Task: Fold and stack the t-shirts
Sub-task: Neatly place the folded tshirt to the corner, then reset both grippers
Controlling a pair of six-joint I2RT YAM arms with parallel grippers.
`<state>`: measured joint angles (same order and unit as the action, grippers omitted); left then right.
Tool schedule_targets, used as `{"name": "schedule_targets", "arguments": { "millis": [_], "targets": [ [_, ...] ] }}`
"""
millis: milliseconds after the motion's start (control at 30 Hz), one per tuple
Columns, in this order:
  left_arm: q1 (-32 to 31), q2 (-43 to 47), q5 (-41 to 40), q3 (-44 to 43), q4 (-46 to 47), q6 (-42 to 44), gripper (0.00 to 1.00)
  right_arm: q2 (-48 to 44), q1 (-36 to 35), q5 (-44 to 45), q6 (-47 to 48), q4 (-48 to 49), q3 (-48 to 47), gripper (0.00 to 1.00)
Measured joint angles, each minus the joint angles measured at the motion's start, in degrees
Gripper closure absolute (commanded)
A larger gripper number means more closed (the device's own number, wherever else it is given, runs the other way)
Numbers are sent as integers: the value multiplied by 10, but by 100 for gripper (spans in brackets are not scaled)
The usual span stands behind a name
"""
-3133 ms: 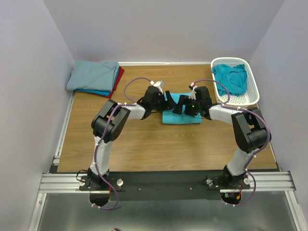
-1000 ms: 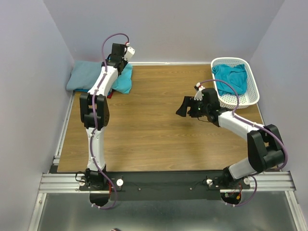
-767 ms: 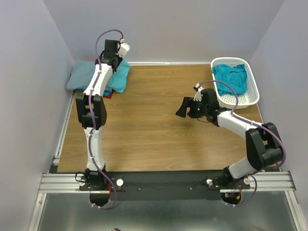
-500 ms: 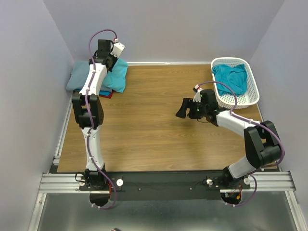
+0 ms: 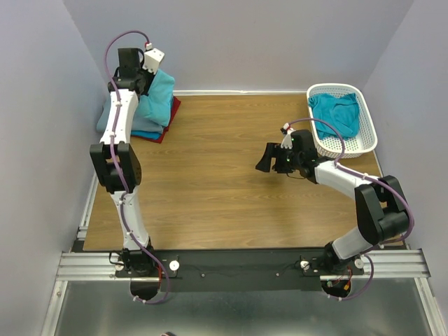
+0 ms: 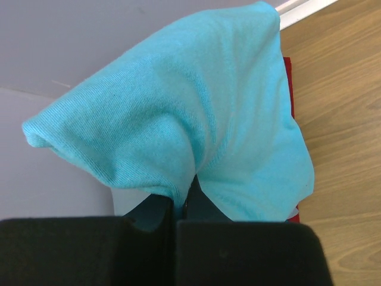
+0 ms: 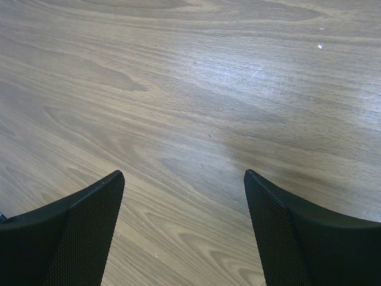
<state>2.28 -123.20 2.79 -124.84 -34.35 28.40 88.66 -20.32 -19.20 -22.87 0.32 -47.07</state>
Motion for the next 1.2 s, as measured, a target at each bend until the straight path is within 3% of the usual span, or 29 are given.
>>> {"name": "schedule_targets", "arguments": {
  "millis": [467, 533, 600, 633, 1000, 1067, 1200],
  "targets": [
    [43, 3, 49, 0, 9, -10, 100, 5, 0, 0, 0, 0, 0, 12],
    [53, 0, 57, 0, 14, -17, 60, 5, 0, 0, 0, 0, 0, 12],
    [66, -9, 61, -2, 22, -28, 31, 5, 0, 0, 0, 0, 0, 11],
    [73, -14, 63, -2, 26, -35, 2, 5, 0, 0, 0, 0, 0, 11],
    [89, -32, 11, -16, 56, -101, 2, 2, 0, 0, 0, 0, 0, 11],
    [76, 9, -20, 19, 94, -130, 2, -9, 0, 1, 0, 0, 0, 11],
    [47, 196, -49, 282, 213, -207, 2, -38, 0, 12, 2, -2, 4, 11]
  ]
}}
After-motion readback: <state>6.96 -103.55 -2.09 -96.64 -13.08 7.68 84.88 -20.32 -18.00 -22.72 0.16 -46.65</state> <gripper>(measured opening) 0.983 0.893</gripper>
